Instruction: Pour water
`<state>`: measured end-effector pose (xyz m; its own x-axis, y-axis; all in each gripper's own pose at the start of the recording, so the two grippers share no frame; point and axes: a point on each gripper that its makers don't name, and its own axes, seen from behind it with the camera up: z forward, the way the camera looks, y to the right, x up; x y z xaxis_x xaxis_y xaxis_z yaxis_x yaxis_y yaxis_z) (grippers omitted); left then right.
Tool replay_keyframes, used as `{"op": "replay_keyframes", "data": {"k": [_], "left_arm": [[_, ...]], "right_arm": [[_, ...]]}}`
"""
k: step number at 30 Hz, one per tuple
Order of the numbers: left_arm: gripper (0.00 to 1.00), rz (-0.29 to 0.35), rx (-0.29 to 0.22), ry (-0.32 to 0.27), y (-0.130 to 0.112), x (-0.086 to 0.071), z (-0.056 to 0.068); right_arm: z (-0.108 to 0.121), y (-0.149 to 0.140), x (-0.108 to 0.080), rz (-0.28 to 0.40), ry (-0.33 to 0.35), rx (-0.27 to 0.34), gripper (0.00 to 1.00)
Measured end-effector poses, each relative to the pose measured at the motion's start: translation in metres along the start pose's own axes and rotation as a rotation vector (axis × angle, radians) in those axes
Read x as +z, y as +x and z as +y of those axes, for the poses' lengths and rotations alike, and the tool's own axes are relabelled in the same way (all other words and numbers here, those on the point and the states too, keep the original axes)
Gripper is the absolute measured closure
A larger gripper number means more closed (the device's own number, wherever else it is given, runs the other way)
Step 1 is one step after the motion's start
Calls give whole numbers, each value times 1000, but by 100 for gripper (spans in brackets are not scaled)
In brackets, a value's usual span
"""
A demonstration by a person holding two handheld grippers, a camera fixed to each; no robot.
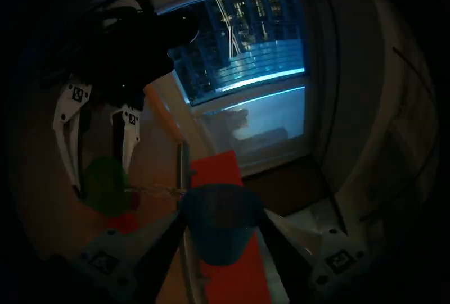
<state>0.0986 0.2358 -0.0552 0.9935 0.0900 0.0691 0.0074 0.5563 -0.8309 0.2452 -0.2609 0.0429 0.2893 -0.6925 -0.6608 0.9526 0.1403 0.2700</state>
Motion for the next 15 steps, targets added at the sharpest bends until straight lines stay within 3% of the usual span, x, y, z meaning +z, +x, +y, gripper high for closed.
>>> {"op": "replay_keyframes", "data": {"k": [15], "left_arm": [[14, -3, 1, 1, -2, 1, 0]], "right_arm": [[5, 2, 1, 0, -13, -65, 9]]}}
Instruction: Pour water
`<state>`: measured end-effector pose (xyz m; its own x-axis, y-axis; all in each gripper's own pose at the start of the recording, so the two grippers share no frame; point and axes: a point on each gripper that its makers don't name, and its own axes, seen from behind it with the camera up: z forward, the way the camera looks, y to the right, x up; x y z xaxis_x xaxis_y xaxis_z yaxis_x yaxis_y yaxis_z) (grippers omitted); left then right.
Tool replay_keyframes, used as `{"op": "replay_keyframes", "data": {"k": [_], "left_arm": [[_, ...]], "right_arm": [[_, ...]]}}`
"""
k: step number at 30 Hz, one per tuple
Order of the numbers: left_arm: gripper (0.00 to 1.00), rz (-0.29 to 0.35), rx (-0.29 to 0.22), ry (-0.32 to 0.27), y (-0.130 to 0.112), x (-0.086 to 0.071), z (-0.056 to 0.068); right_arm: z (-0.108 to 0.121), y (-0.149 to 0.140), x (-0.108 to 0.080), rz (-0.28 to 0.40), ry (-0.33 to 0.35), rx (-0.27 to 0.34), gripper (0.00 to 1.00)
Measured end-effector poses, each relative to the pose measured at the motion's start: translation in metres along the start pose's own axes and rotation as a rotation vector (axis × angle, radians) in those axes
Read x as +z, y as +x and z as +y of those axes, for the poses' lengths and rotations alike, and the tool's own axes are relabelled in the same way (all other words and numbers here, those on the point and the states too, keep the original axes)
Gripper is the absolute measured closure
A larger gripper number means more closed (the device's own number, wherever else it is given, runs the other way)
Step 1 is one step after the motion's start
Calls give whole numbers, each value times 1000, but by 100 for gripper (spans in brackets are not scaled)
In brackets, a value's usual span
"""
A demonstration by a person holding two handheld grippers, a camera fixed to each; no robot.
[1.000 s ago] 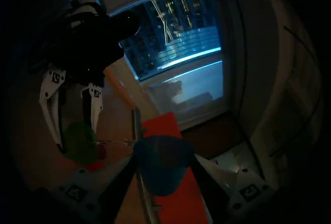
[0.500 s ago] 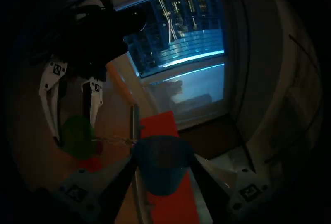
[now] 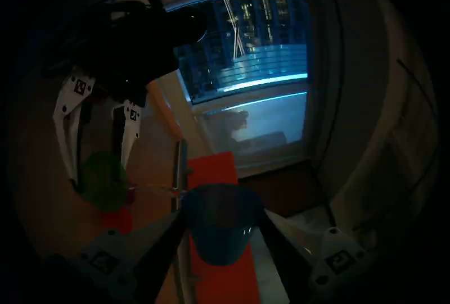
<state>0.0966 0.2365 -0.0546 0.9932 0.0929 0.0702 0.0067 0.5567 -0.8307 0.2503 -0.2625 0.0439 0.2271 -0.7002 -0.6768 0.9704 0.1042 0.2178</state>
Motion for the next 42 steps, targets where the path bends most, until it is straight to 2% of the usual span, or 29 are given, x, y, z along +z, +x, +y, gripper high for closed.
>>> {"op": "replay_keyframes", "data": {"k": [29, 42], "left_arm": [[14, 10, -11, 3, 4, -2, -3], [14, 6, -12, -1, 1, 0, -2]], "right_arm": [[9, 9, 1, 0, -24, -158, 10], [15, 13, 7, 0, -37, -254, 10]]}}
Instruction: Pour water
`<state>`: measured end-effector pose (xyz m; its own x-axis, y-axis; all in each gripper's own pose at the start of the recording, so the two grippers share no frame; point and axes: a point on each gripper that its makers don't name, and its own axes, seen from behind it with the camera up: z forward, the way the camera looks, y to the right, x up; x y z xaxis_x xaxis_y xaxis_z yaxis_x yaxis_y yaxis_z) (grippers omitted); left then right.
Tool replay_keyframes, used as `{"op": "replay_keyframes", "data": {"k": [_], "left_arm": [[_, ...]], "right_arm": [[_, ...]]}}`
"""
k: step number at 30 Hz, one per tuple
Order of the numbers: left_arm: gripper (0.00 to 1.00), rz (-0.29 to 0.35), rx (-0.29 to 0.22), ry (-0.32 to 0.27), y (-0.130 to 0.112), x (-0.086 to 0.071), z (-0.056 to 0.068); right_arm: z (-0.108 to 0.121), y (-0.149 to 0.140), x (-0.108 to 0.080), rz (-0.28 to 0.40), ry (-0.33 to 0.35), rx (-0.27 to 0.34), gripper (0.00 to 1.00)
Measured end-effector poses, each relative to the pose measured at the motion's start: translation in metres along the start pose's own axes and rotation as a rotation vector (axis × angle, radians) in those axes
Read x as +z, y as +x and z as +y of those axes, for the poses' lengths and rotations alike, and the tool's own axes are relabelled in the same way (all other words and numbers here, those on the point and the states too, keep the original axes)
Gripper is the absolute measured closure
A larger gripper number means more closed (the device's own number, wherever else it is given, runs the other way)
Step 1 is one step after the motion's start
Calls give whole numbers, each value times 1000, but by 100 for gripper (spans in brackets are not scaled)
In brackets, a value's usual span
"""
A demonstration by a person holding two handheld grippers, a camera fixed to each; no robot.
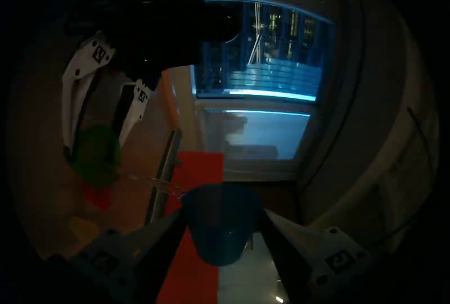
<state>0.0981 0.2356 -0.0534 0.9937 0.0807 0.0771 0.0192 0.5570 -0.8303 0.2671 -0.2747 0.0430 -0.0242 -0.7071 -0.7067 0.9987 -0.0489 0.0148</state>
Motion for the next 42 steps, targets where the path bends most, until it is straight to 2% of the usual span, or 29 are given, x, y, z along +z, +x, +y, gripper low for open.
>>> {"op": "replay_keyframes", "data": {"k": [21, 27, 36, 39, 42], "left_arm": [[14, 3, 1, -1, 1, 1, 0], [14, 5, 1, 0, 2, 1, 1], [14, 8, 5, 3, 4, 0, 1], [14, 9, 6, 4, 5, -1, 0], [14, 10, 6, 6, 5, -2, -1]], "right_arm": [[7, 16, 3, 18, -29, -146, 10], [8, 22, 2, 26, -33, -159, 10], [5, 23, 0, 32, -30, -103, 10], [3, 20, -1, 29, -19, -54, 10], [2, 18, -3, 34, -11, 24, 10]]}}
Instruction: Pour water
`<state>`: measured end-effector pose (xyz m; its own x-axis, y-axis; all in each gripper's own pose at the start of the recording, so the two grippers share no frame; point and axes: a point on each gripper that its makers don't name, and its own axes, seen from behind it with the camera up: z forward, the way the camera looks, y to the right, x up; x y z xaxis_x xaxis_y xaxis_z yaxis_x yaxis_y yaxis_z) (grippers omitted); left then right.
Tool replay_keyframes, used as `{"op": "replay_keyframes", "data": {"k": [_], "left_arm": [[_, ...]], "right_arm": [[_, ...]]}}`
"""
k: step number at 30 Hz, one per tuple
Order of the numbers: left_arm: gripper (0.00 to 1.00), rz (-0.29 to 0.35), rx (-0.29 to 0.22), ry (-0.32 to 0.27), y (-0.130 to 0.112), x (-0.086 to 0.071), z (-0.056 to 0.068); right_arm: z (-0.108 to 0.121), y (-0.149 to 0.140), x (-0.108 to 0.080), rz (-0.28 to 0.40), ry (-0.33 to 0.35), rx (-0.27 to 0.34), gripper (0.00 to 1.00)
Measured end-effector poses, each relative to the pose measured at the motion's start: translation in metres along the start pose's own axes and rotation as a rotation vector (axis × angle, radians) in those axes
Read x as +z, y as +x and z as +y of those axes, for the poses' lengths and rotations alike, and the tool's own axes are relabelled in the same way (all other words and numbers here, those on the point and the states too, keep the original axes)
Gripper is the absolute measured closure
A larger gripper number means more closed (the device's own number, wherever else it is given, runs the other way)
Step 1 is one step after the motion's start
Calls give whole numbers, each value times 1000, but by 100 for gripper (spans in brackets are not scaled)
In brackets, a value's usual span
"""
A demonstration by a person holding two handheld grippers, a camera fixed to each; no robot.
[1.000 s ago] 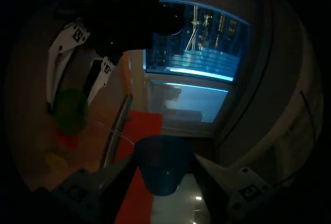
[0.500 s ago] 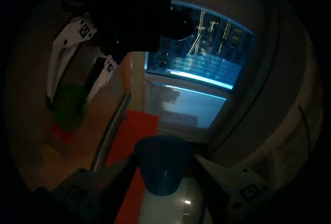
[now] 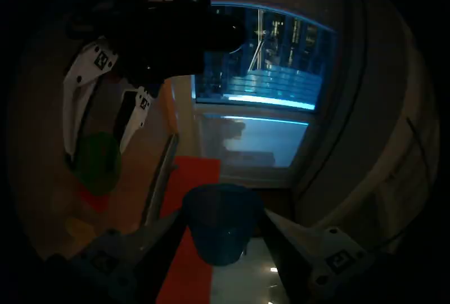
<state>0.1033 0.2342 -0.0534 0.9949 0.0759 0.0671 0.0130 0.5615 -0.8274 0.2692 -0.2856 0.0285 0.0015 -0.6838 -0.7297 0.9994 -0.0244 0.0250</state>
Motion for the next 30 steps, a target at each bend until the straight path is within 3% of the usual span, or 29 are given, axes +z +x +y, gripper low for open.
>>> {"op": "replay_keyframes", "data": {"k": [6, 15, 30], "left_arm": [[14, 0, 3, 5, 1, -1, -1], [14, -1, 5, 10, 0, -2, -2], [14, 3, 5, 24, 2, -4, -6]], "right_arm": [[4, -6, -6, 2, 4, 197, 10], [-1, -7, -16, 4, 23, 569, 10], [-11, 24, -33, 69, 97, 1160, 10]]}}
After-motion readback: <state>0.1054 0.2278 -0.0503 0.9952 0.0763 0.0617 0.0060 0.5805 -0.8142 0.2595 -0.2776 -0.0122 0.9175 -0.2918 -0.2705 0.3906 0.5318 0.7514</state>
